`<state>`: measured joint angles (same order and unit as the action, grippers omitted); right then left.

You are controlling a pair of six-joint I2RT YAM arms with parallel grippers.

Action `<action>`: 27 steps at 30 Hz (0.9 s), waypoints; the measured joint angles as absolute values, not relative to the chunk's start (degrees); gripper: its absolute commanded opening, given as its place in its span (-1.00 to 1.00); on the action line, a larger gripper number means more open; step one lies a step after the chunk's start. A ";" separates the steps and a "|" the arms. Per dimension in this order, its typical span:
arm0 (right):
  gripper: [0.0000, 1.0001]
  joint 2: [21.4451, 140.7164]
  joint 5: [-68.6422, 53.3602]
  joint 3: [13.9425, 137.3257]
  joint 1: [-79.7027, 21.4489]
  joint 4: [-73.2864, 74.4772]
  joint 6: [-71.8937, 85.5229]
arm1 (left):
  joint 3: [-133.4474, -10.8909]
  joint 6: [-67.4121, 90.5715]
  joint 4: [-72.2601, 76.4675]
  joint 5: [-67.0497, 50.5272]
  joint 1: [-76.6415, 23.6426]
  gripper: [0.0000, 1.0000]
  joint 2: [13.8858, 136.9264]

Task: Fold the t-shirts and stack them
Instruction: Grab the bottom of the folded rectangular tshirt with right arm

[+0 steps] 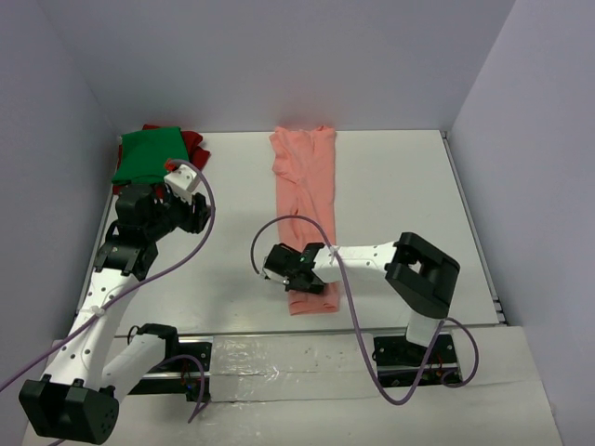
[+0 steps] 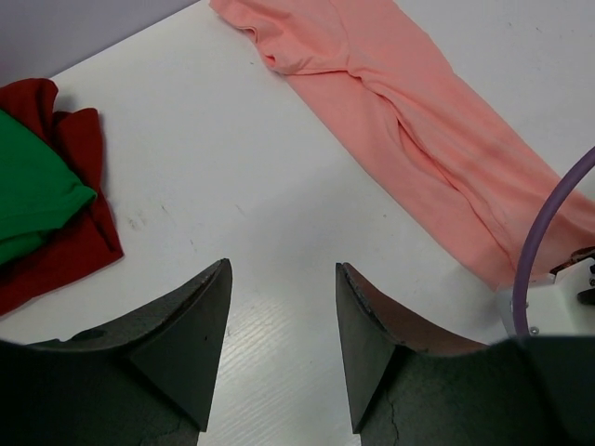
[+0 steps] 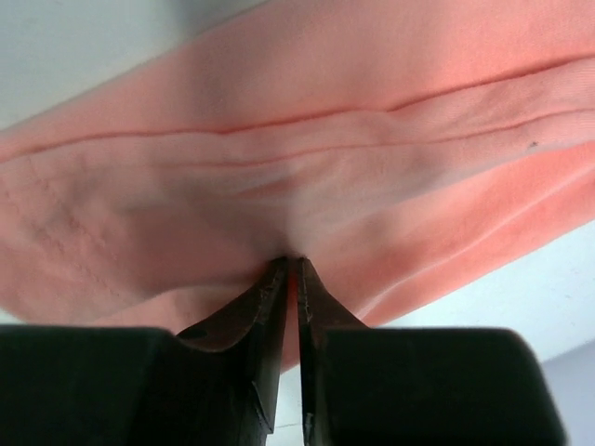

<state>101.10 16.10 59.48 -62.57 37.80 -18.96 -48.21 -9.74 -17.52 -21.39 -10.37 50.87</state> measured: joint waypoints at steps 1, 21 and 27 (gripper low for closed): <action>-0.58 100.51 15.29 59.33 -62.46 37.50 -18.83 | -48.21 -9.74 -17.52 -21.54 -10.37 0.16 50.87; 0.16 84.75 7.49 55.16 -66.94 33.28 -19.33 | -48.21 -10.98 -17.52 -23.29 -10.00 0.19 51.35; 0.16 85.65 7.73 51.66 -70.46 37.89 -19.16 | -48.21 -11.18 -17.52 -23.29 -9.96 0.19 52.58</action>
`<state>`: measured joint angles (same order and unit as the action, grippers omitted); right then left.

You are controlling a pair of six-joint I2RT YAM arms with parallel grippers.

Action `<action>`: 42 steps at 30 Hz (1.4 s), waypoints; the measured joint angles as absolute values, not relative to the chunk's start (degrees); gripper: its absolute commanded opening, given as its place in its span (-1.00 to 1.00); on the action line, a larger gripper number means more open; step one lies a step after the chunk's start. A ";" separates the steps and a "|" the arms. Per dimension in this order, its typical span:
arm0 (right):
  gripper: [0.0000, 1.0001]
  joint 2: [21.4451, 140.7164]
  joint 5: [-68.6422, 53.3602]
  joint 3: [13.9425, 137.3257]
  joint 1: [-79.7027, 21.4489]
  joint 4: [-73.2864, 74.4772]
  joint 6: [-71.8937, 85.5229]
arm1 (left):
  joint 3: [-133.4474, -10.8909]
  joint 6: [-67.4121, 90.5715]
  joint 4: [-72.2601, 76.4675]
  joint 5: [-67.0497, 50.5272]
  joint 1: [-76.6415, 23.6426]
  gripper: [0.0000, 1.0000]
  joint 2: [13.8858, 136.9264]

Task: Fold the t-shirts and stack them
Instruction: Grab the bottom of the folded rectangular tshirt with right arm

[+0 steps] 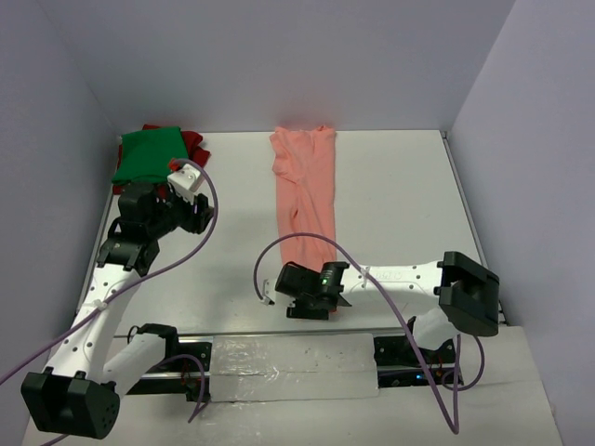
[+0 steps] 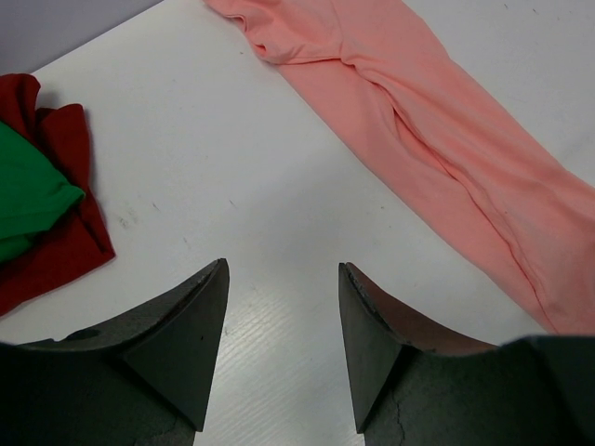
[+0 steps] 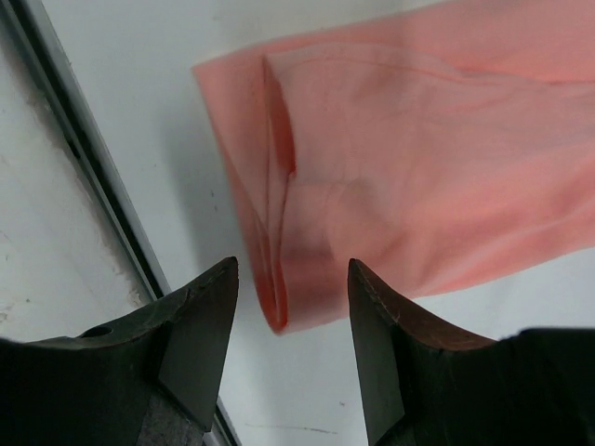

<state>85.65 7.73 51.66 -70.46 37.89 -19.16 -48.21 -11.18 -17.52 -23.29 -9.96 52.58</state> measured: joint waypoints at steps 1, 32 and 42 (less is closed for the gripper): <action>0.16 85.65 7.70 51.37 -70.85 38.13 -19.16 | -48.21 -11.18 -17.52 -23.29 -9.96 0.19 52.69; -0.03 93.49 8.32 52.05 -71.11 32.23 -19.97 | -47.59 -11.33 -17.37 -23.38 -9.67 0.20 52.49; -0.74 95.81 11.68 52.99 -71.09 29.15 -20.95 | -47.27 -11.75 -17.37 -23.20 -9.63 0.20 52.51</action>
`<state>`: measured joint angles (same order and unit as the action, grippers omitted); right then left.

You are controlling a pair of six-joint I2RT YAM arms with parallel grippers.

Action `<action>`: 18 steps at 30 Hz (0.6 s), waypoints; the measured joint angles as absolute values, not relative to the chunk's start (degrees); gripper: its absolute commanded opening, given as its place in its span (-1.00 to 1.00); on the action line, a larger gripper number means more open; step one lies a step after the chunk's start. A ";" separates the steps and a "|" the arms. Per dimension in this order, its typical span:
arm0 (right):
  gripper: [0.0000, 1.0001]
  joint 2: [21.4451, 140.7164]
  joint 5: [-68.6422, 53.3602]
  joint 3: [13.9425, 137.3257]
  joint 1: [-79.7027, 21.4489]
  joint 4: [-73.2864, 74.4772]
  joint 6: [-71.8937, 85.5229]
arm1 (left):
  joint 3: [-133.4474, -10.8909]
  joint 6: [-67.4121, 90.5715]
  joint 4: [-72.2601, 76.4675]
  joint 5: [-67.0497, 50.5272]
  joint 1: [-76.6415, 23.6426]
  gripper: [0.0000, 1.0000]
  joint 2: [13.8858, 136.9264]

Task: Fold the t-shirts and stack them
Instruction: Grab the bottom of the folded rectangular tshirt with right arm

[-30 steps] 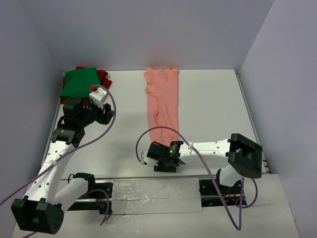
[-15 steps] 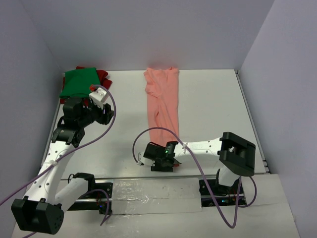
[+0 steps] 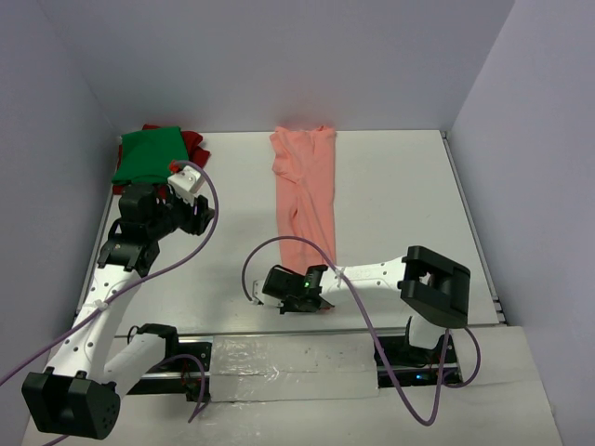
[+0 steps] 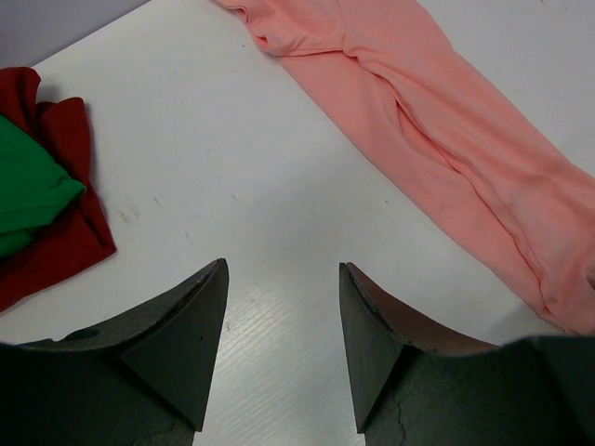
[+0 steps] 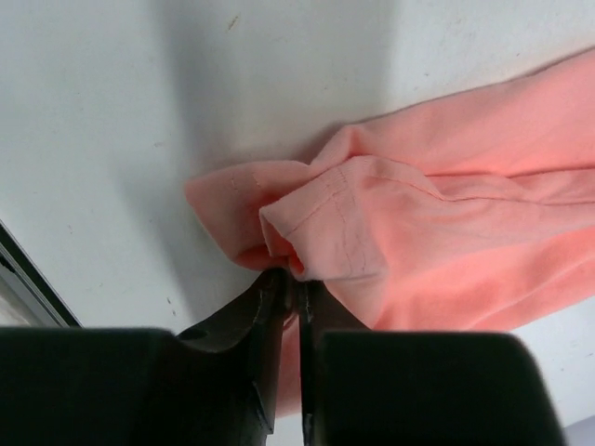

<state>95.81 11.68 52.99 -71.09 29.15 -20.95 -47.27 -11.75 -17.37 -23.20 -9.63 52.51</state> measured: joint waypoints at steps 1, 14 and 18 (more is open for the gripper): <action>-0.78 95.85 11.84 52.99 -71.05 29.12 -20.99 | -47.27 -11.79 -17.37 -23.20 -9.63 0.20 52.51; -1.00 94.35 9.72 52.90 -71.53 31.46 -19.88 | -47.27 -11.86 -17.37 -23.38 -9.63 0.20 52.51; -1.00 92.25 9.52 52.93 -73.19 34.24 -18.87 | -47.27 -11.86 -17.45 -23.55 -9.63 0.20 52.05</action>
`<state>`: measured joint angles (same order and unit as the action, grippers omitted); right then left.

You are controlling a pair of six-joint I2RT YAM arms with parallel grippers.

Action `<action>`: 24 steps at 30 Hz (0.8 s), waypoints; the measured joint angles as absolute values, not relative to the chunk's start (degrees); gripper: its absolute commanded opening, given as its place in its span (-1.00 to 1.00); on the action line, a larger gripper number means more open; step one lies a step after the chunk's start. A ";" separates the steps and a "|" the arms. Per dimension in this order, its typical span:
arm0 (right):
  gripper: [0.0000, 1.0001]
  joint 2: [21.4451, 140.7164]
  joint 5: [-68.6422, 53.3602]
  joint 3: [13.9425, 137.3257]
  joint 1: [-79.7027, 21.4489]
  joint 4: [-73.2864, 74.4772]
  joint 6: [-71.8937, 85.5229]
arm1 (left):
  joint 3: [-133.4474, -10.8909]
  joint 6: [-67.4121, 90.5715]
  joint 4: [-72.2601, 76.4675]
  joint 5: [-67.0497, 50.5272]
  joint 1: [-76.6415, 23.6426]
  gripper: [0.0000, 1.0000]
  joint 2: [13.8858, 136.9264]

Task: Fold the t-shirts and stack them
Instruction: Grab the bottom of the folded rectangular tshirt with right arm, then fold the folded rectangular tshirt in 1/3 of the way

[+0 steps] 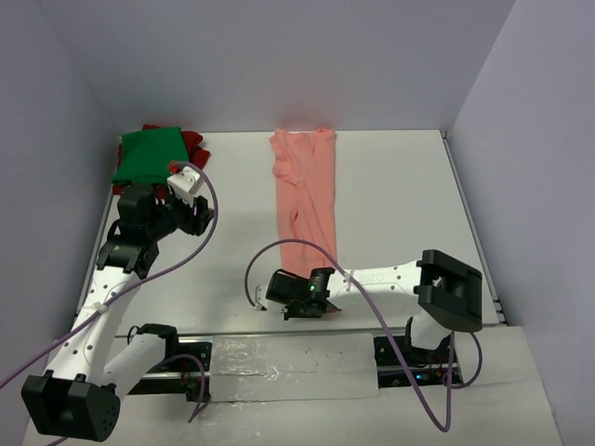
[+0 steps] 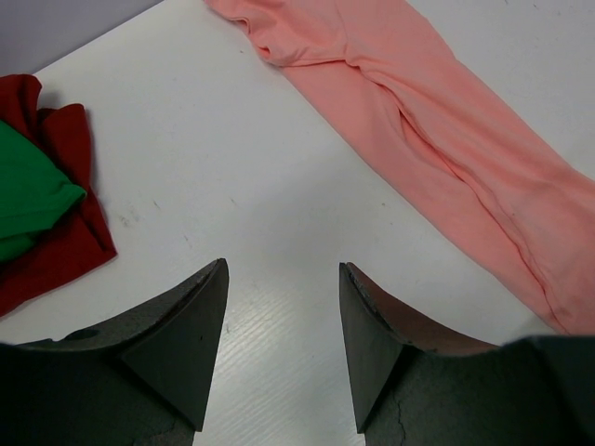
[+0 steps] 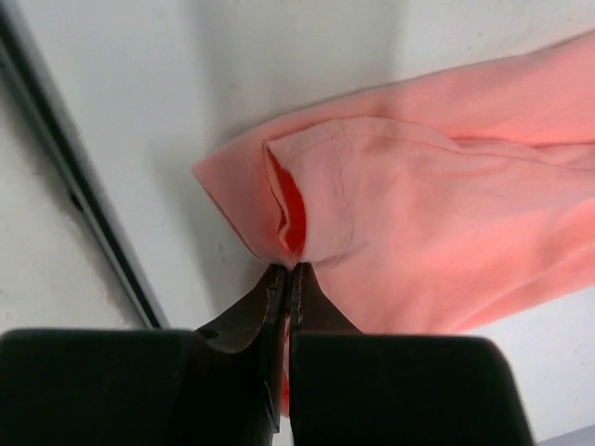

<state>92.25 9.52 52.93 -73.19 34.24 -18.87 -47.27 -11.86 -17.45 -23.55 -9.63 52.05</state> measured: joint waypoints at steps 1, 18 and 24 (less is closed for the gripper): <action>-1.00 91.44 9.69 52.93 -73.41 34.76 -18.74 | -47.27 -11.86 -17.47 -23.64 -9.63 0.20 51.86; -1.00 89.80 22.74 62.67 -60.51 32.27 -22.20 | -47.27 -11.84 -18.17 -24.32 -9.52 0.20 50.57; -1.00 93.60 24.58 71.24 -52.21 28.34 -23.83 | -47.27 -11.84 -18.17 -24.47 -9.41 0.20 50.59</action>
